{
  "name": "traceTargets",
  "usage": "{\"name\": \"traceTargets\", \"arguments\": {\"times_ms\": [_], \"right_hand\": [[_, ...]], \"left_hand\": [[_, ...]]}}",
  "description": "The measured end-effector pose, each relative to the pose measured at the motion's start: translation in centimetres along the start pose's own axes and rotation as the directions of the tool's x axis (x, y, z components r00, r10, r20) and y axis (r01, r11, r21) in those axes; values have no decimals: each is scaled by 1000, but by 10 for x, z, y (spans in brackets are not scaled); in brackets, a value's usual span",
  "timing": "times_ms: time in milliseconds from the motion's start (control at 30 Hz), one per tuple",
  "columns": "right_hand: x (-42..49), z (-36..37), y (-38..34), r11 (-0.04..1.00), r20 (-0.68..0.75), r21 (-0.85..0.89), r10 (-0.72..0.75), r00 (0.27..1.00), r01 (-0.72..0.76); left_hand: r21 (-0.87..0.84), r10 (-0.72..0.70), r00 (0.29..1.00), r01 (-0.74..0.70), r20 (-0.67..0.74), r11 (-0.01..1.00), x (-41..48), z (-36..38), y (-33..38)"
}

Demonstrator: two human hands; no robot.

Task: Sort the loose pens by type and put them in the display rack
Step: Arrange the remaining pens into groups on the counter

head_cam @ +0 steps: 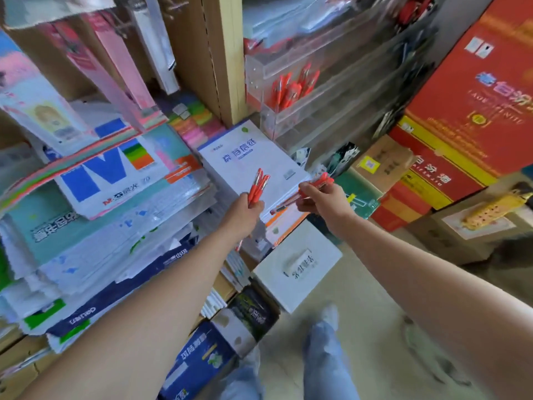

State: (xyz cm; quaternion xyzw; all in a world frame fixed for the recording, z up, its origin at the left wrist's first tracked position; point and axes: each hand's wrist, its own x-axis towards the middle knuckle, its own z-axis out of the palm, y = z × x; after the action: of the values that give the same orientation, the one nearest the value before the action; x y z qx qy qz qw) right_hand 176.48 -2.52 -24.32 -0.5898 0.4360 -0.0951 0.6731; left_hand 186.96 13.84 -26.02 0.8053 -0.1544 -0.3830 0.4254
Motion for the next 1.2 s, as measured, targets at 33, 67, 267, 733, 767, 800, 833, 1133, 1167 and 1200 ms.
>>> {"name": "traceTargets", "arguments": {"times_ms": [33, 67, 267, 733, 767, 800, 833, 1133, 1167, 1200], "right_hand": [[15, -7, -8, 1000, 5, -1, -6, 1000, 6], [30, -14, -17, 1000, 14, -6, -17, 1000, 17], [130, -60, -77, 988, 52, -78, -129, 990, 133], [277, -71, -177, 943, 194, -158, -260, 946, 292], [281, -67, -176, 942, 205, -177, -247, 947, 284], [286, -64, -174, 938, 215, -206, -233, 948, 278], [288, -62, -172, 929, 225, -245, -222, 949, 276], [294, -61, -179, 892, 248, -324, -239, 939, 313], [288, -64, -180, 888, 240, -328, -251, 938, 322], [280, -66, -182, 890, 245, -315, -258, 935, 328]], "left_hand": [[-11, -5, 1000, 5, -16, 1000, 12, 4, 12], [-14, -6, 999, 5, -35, 1000, 23, 9, 24], [-85, -28, 983, 13, -181, 996, 94, 40, 89], [-229, -157, 906, 69, -393, 971, 166, 66, 167], [-231, -162, 906, 73, -390, 970, 167, 66, 168], [-232, -165, 907, 77, -387, 970, 168, 66, 169], [-235, -169, 906, 81, -387, 969, 169, 66, 169], [-222, -119, 936, 45, -331, 974, 169, 62, 176], [-202, -107, 940, 42, -323, 978, 168, 61, 177], [-183, -96, 946, 40, -310, 982, 167, 60, 178]]}}
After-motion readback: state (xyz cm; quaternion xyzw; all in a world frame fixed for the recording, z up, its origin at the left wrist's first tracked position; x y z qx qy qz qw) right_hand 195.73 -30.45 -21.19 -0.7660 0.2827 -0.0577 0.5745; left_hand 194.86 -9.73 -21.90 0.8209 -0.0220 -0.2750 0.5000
